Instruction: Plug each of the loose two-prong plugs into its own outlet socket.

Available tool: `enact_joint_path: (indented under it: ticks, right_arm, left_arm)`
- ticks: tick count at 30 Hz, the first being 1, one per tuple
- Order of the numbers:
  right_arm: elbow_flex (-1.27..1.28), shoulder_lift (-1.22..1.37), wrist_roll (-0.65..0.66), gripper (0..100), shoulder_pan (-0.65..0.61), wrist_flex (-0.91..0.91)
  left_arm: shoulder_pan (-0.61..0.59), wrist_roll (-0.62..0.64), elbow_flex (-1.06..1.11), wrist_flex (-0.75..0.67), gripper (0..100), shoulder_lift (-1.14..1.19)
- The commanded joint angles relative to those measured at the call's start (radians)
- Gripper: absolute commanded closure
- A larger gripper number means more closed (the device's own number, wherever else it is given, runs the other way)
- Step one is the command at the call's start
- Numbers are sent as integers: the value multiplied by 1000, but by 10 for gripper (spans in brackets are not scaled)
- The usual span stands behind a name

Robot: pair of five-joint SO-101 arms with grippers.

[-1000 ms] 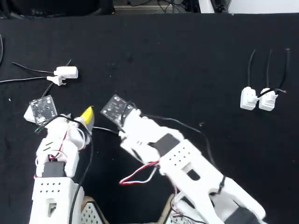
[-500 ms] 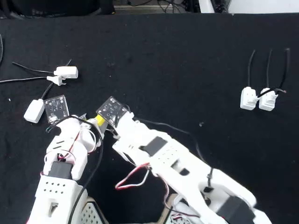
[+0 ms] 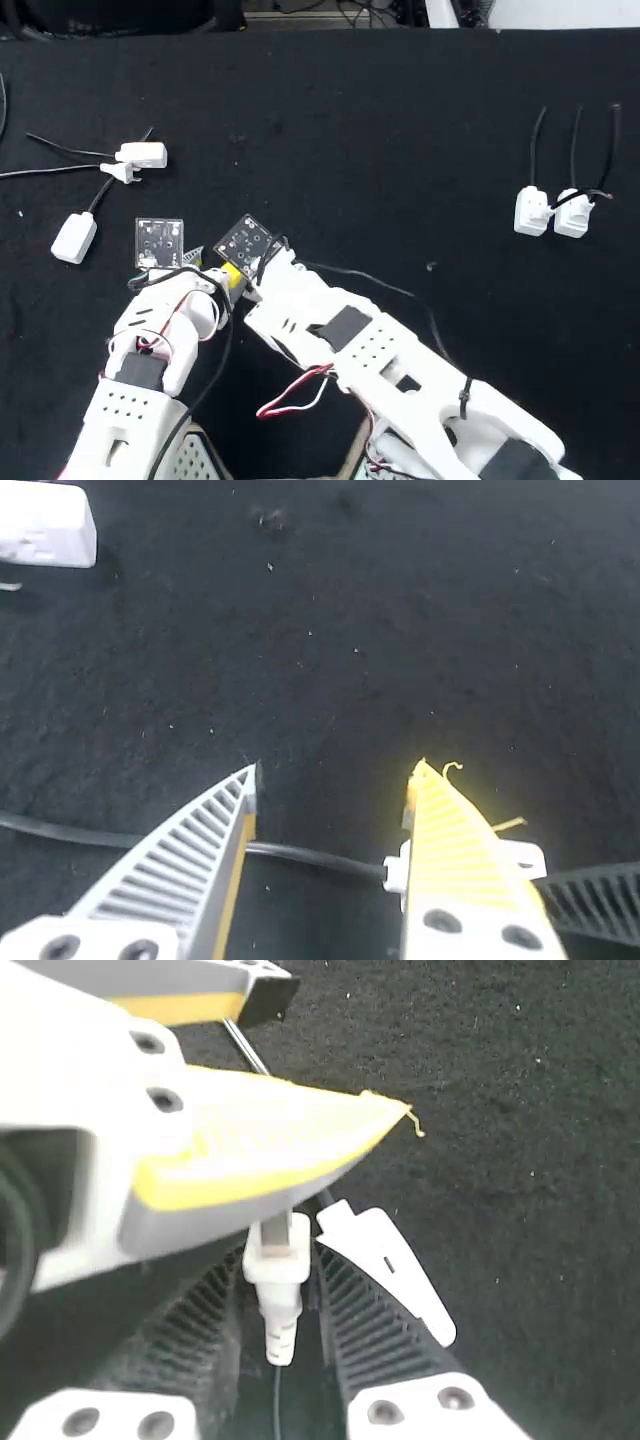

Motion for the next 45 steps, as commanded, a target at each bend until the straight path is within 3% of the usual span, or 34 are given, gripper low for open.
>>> enact_joint_path:
  ticks: [1, 18, 27, 45]
  right_arm:
    - [-42, -90, 2, 988, -3, 48]
    - [-18, -346, 2, 988, 0, 183]
    - [77, -378, 0, 988, 0, 61]
    - [84, -461, -72, 988, 52, 66]
  left_arm:
    - [16, -21, -7, -18, 762, -11]
    - [15, -23, -4, -15, 762, -11]
    - [15, -23, -4, -15, 762, -11]
    - [16, -23, -2, -15, 762, -11]
